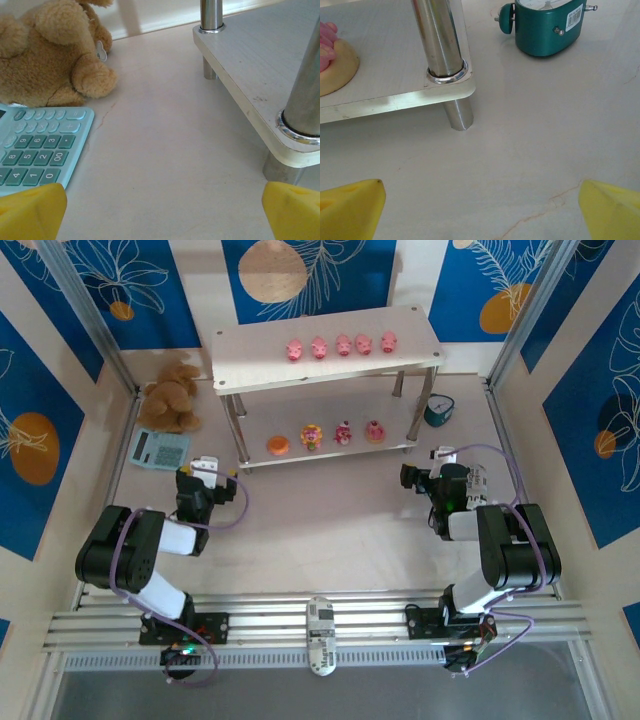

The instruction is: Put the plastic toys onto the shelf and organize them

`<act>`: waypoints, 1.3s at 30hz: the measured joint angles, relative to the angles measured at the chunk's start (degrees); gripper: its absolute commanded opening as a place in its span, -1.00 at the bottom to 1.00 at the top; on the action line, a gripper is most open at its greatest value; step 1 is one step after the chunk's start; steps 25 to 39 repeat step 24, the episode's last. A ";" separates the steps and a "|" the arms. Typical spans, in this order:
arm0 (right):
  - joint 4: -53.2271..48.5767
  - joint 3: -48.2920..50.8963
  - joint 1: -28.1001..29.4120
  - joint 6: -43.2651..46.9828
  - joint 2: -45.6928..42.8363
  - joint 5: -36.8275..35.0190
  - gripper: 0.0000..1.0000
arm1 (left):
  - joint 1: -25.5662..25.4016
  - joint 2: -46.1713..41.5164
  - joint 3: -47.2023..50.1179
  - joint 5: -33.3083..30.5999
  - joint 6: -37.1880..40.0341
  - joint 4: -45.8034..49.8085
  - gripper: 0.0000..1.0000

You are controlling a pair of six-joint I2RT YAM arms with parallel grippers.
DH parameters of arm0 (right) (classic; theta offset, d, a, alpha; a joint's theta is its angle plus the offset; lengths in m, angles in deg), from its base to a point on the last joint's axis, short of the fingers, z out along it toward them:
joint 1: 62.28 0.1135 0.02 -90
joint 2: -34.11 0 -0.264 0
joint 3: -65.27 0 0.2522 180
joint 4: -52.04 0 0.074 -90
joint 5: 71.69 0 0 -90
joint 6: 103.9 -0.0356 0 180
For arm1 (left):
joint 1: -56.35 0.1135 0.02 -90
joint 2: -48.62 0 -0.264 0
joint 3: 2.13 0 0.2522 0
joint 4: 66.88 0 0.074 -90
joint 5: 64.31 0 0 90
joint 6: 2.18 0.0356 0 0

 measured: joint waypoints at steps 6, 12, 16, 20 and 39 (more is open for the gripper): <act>0.00 0.00 0.00 0.00 0.00 0.02 0.99 | 0.00 0.00 0.00 0.00 0.00 0.37 1.00; 0.00 0.00 0.00 0.00 0.00 0.02 0.99 | 0.00 0.00 -0.11 0.00 0.00 0.52 1.00; 0.00 0.00 0.00 0.00 0.00 0.02 0.99 | 0.00 0.00 -0.55 0.00 -0.02 0.79 1.00; 0.00 0.00 0.00 0.00 0.00 0.02 0.99 | 0.00 0.00 -0.66 0.02 -0.02 0.98 1.00; 0.00 0.00 0.00 0.00 0.00 0.02 0.99 | 0.52 0.00 -1.01 0.87 -0.48 2.34 1.00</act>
